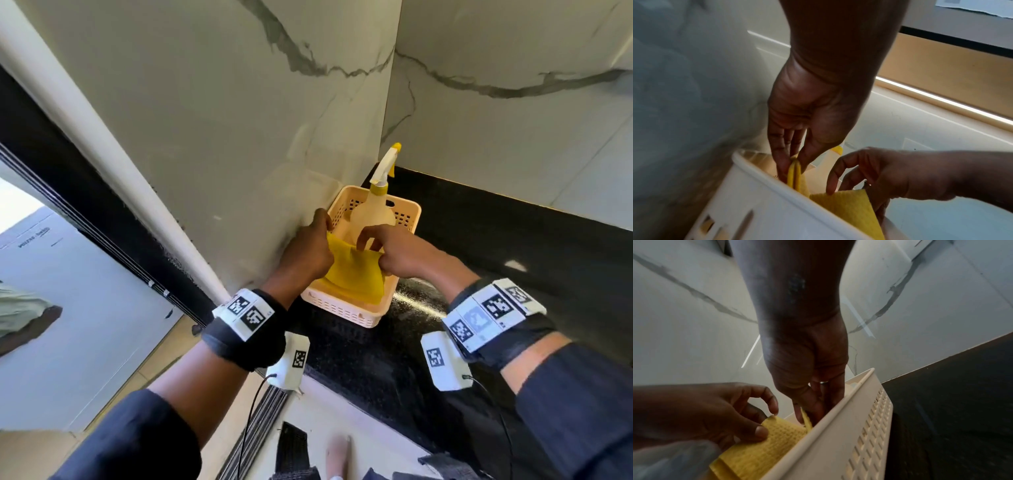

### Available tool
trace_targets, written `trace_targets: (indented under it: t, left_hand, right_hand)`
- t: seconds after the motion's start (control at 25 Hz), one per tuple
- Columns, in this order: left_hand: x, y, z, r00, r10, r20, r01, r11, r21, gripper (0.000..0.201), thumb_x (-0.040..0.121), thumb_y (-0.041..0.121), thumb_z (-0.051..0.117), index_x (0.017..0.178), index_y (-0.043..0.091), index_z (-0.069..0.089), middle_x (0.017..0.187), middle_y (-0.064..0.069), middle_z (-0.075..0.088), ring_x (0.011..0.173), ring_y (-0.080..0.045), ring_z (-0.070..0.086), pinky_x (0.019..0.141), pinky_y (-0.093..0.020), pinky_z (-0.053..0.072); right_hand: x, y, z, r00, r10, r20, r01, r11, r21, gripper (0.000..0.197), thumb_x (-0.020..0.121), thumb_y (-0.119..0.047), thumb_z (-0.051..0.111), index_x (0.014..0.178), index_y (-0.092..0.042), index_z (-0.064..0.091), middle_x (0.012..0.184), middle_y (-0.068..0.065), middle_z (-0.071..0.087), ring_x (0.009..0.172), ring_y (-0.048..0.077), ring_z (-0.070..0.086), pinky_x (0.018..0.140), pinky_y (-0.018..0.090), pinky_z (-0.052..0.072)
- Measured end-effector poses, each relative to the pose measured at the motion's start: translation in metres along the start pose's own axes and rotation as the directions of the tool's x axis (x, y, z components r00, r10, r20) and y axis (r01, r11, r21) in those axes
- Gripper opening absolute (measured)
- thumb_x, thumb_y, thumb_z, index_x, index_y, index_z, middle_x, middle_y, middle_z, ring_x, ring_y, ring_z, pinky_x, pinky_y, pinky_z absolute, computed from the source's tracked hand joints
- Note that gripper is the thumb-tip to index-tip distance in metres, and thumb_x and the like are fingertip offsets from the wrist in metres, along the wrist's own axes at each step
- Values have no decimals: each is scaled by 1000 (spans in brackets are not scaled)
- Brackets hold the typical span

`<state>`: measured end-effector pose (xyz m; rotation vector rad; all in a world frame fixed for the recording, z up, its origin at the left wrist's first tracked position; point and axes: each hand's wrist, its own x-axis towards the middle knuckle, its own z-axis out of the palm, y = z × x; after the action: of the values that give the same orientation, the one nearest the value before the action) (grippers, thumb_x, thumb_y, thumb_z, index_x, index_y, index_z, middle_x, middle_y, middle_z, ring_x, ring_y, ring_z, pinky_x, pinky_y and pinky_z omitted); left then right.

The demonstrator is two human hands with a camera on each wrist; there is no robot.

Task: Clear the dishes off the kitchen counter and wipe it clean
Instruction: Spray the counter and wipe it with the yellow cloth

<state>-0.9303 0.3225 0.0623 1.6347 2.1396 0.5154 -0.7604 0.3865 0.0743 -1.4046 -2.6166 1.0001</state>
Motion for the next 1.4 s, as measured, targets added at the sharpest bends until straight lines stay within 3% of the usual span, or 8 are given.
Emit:
trace_targets:
  t: [0.24, 0.4, 0.56, 0.72, 0.96, 1.08, 1.28, 1.4]
  left_hand:
    - [0, 2, 9, 986, 112, 125, -159, 863, 480, 31, 97, 25, 52, 128, 20, 55, 127, -8, 60, 109, -30, 62, 81, -37, 46]
    - [-9, 37, 16, 980, 170, 101, -196, 916, 351, 34, 94, 40, 58, 126, 27, 56, 125, 0, 58, 111, -27, 60, 83, -36, 44]
    - [-39, 114, 46, 910, 411, 47, -413, 898, 149, 17, 91, 40, 59, 105, 31, 64, 110, 7, 61, 103, -19, 61, 75, -33, 45]
    - [-88, 215, 115, 788, 596, 158, -601, 799, -15, 15, 89, 45, 63, 86, 30, 58, 92, 11, 58, 86, -15, 59, 67, -34, 45]
    - [-172, 330, 240, 722, 582, 373, -569, 807, -157, 20, 88, 53, 62, 88, 34, 59, 85, 16, 59, 81, -12, 61, 67, -30, 44]
    - [-189, 366, 283, 700, 574, 426, -553, 812, -186, 19, 88, 52, 63, 89, 33, 62, 98, 13, 65, 81, -13, 63, 67, -30, 46]
    - [-177, 389, 316, 780, 502, 374, -465, 865, -189, 20, 89, 45, 65, 92, 25, 65, 101, 7, 66, 84, -15, 61, 70, -30, 44]
    - [-160, 385, 330, 862, 426, 275, -372, 900, -228, 19, 89, 41, 67, 91, 21, 65, 99, 4, 66, 90, -18, 62, 73, -33, 47]
  right_hand:
    - [10, 7, 11, 989, 40, 140, -2, 965, -261, 45, 86, -1, 58, 121, -30, 61, 128, 1, 57, 113, 22, 57, 94, 36, 50]
    - [-26, 35, 3, 981, -65, -183, 58, 997, -45, 38, 83, -11, 71, 116, -27, 66, 121, -3, 62, 113, 19, 57, 96, 34, 47]
    - [-103, 89, 3, 871, 3, -491, 76, 987, 141, 28, 79, -7, 72, 101, -23, 70, 99, -5, 67, 95, 14, 62, 87, 39, 52]
    - [-231, 174, -1, 733, 294, -613, -114, 942, 316, 23, 80, -8, 73, 98, -24, 71, 94, -10, 69, 90, 7, 64, 83, 36, 55]
    - [-451, 285, 12, 455, 619, -641, -340, 785, 517, 14, 82, -12, 74, 90, -22, 71, 87, -10, 69, 82, 9, 63, 75, 30, 55]
    - [-516, 324, 11, 342, 718, -606, -404, 695, 595, 14, 80, -15, 77, 89, -24, 70, 83, -11, 67, 78, 3, 62, 72, 27, 53]
    - [-499, 379, -3, 380, 767, -517, -494, 640, 588, 11, 80, -25, 76, 88, -25, 68, 90, -9, 65, 84, 11, 63, 77, 37, 57]
    - [-474, 408, -3, 426, 787, -446, -603, 615, 508, 33, 81, -46, 73, 102, -23, 62, 106, -5, 56, 94, 16, 58, 79, 35, 52]
